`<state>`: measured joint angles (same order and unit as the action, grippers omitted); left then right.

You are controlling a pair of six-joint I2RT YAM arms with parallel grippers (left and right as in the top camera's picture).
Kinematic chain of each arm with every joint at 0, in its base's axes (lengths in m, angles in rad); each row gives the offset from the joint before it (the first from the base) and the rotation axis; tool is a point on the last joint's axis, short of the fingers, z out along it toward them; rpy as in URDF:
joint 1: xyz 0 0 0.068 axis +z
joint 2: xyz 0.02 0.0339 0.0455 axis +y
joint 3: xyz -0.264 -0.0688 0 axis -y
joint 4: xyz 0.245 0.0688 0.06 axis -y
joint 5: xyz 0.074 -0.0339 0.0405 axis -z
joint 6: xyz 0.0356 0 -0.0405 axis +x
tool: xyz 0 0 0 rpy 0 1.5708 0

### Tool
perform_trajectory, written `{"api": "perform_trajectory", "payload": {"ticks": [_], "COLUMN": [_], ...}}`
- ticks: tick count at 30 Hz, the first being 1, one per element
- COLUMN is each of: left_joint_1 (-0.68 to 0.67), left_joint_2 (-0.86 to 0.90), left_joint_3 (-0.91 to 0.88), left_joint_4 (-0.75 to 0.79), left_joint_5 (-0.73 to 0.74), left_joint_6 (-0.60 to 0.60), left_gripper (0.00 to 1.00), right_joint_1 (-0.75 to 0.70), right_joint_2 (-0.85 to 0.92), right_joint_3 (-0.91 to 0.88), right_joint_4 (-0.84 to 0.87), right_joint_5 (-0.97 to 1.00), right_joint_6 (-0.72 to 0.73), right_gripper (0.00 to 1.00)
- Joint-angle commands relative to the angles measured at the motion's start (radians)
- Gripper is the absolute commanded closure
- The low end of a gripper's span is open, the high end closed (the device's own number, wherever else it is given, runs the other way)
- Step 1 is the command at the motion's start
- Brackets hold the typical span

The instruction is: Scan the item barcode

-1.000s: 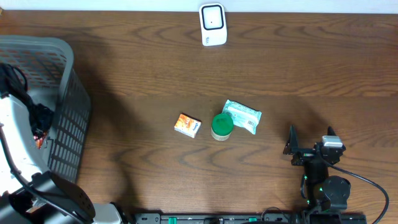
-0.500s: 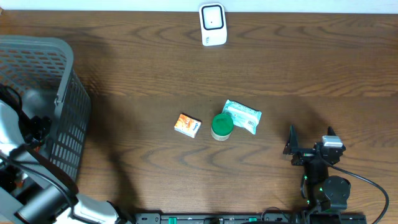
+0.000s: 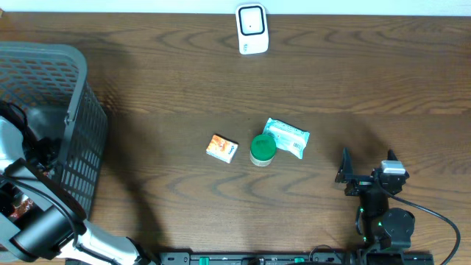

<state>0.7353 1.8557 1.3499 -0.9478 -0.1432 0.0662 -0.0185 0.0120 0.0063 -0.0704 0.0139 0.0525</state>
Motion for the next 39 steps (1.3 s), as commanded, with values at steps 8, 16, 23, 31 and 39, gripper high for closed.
{"api": "perform_trajectory", "payload": {"ticks": [8,16,23,31,39], "left_joint_1": [0.002,0.002,0.002,0.002,0.002], "left_joint_2": [0.007,0.026,0.090,0.212,0.340], "left_joint_3": [0.011,-0.009,-0.011,-0.011,-0.011], "left_joint_4": [0.140,0.222,0.159,0.123,0.115], "left_joint_5": [-0.086,-0.083,-0.067,-0.047,-0.045], "left_joint_6": [0.111,0.143,0.270,0.299,0.295], "left_gripper": [0.02,0.02,0.02,0.03,0.03], "right_joint_1": [-0.006,-0.006,-0.006,-0.006,-0.006], "right_joint_2": [-0.005,-0.005,-0.005,-0.005,-0.005], "right_joint_3": [-0.001,-0.001,-0.001,-0.001,-0.001], "right_joint_4": [-0.005,-0.005,-0.005,-0.005,-0.005], "right_joint_5": [-0.008,-0.008,-0.008,-0.008,-0.008], "right_joint_6": [0.014,0.013,0.014,0.013,0.013], "right_gripper": [0.01,0.01,0.01,0.01,0.01]}}
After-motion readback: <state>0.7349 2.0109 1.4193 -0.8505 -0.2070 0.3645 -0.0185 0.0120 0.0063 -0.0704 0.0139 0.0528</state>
